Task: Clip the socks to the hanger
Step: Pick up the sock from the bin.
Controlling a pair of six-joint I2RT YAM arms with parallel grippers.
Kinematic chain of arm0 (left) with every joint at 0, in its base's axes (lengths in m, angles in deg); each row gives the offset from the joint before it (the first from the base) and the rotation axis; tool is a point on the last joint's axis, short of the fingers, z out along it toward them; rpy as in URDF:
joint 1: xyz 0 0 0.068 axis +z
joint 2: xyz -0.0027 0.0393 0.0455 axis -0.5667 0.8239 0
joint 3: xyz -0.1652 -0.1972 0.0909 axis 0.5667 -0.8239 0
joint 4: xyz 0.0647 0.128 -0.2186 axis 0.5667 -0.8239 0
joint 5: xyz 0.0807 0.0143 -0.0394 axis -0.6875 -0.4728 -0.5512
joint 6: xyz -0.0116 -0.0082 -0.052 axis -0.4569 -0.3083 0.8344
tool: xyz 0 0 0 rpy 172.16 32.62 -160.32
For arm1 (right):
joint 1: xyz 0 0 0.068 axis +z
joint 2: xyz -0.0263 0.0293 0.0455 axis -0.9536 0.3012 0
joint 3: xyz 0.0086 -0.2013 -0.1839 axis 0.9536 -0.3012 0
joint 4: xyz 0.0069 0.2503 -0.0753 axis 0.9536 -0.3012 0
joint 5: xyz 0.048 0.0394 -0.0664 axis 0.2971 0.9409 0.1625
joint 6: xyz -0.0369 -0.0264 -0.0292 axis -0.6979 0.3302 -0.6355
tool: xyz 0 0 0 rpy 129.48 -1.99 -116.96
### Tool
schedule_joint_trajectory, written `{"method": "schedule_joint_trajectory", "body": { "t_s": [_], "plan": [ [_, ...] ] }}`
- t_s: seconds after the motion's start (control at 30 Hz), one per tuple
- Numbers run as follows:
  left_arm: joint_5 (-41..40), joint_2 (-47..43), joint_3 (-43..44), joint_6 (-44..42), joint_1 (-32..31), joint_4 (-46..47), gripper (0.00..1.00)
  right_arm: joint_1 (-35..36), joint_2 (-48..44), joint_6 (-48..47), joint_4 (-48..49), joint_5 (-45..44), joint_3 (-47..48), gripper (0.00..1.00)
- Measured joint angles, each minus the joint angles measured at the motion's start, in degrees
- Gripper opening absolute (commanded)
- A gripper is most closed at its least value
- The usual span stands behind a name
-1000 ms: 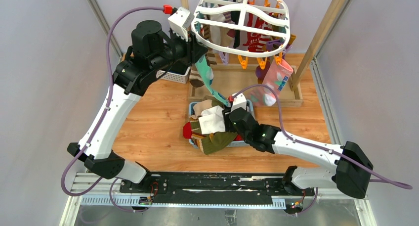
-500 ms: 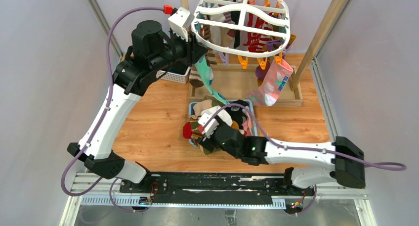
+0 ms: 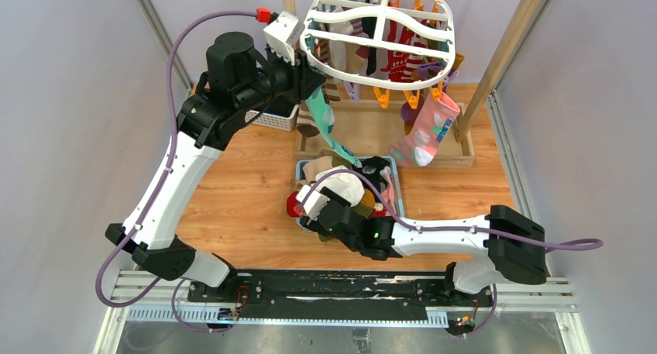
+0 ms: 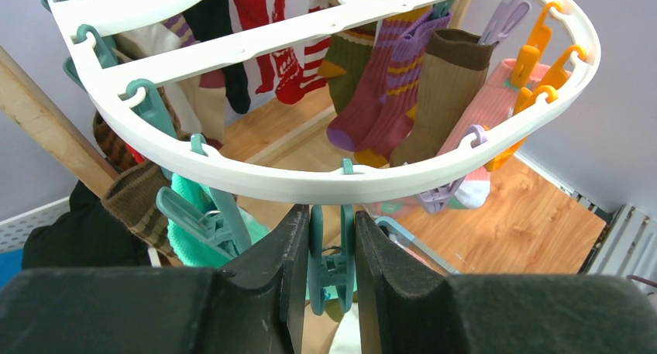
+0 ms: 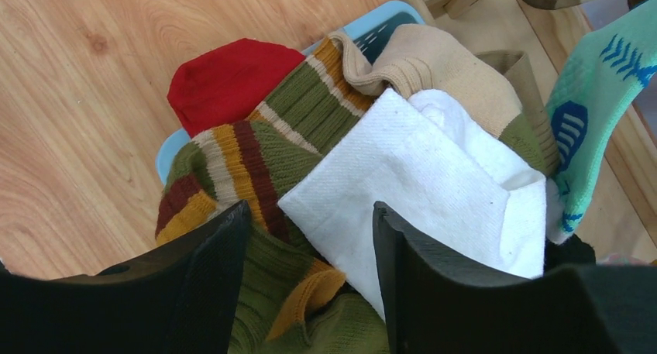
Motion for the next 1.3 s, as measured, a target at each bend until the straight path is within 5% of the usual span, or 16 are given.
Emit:
{"method": "schedule_joint_trajectory", "body": {
  "t_s": [0.37, 0.67, 0.8, 1.3],
  "plan": [
    [0.1, 0.0, 0.0, 0.0, 0.0, 0.0, 0.08, -0.2, 1.0, 0.0, 1.5, -0.7, -0.1, 0.50],
    [0.1, 0.0, 0.0, 0.0, 0.0, 0.0, 0.08, -0.5, 2.8, 0.3, 3.5, -3.9, -1.4, 0.20],
    [0.1, 0.0, 0.0, 0.0, 0.0, 0.0, 0.08, -1.6, -0.4, 0.8, 3.6, -3.9, -2.0, 0.00],
    [0.2, 0.0, 0.0, 0.0, 0.0, 0.0, 0.09, -4.2, -12.1, 7.8, 3.3, 4.7, -6.2, 0.03]
  ]
}}
